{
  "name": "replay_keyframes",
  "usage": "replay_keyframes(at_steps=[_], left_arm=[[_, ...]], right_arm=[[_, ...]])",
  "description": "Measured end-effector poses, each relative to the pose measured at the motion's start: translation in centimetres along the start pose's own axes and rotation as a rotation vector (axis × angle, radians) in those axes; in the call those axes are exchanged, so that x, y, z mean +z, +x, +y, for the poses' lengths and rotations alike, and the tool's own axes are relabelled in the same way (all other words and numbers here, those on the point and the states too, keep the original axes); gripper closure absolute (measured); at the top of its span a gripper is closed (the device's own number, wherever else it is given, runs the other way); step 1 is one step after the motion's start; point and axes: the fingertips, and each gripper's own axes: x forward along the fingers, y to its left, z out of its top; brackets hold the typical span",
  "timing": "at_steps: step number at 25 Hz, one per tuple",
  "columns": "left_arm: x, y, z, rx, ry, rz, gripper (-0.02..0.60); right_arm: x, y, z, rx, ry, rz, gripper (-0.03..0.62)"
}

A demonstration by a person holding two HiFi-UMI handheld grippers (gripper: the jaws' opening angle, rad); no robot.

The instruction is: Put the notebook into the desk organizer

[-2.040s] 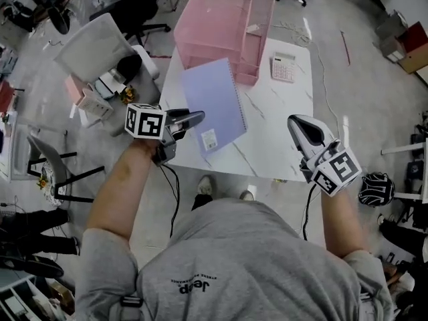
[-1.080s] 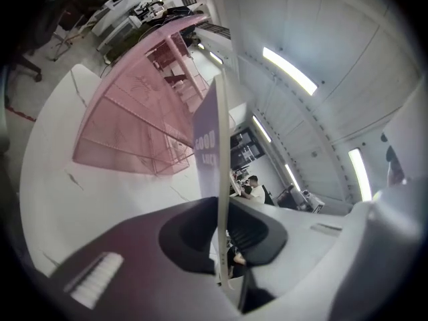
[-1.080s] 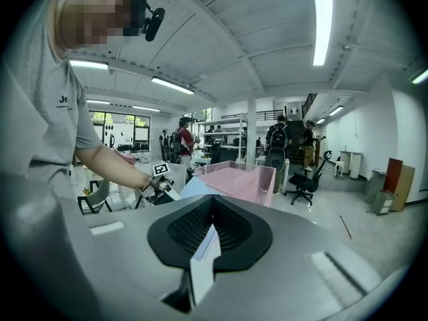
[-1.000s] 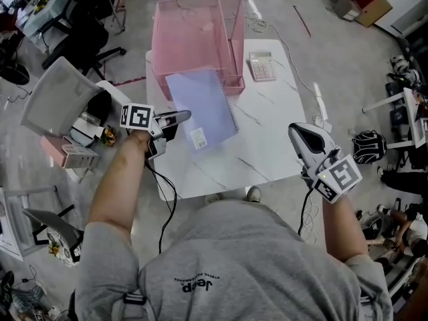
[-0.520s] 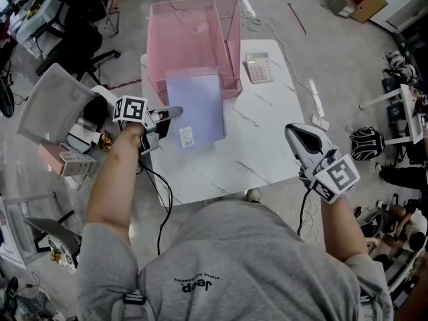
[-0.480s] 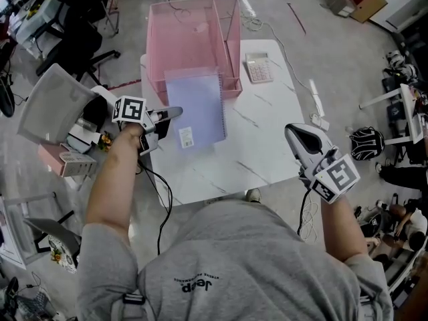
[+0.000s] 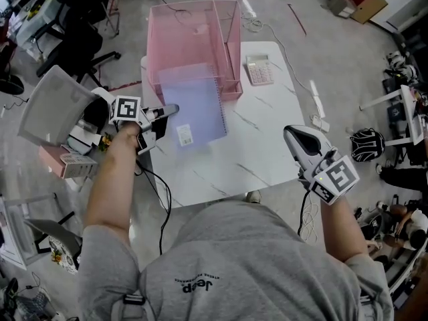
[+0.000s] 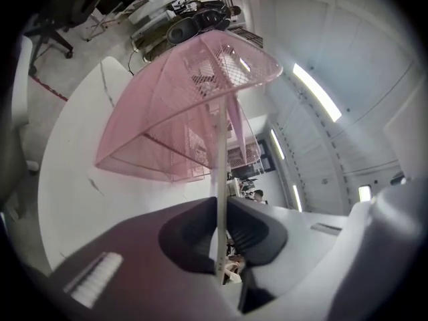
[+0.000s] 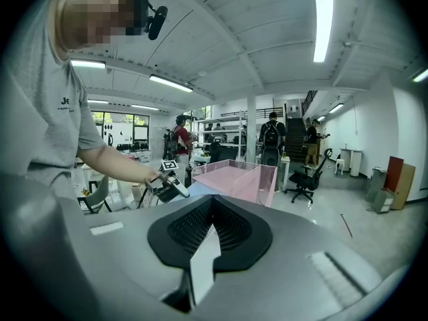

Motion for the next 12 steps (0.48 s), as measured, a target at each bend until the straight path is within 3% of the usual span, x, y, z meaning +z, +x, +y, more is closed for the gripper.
replay_keyframes(at_steps=[5,9,12], left_arm=[[2.5,0.9,-0.5,0.02,-0.001,-0.009,0.491],[5.4,-0.2,-0.1,0.061,-0.05,-0.122,0.491],[6.8,-0.6,1.3,0.155,-0.077,-0.215,0.489]], right_arm=[[0.0,0.1,0.3,0.008,0.0,0.001,0.592],[-0.4,-0.4,0.4,0.006,0.004,0.008,0.592],[-0.6,-0.6,0.3,0.003,0.008,0.011,0.592]])
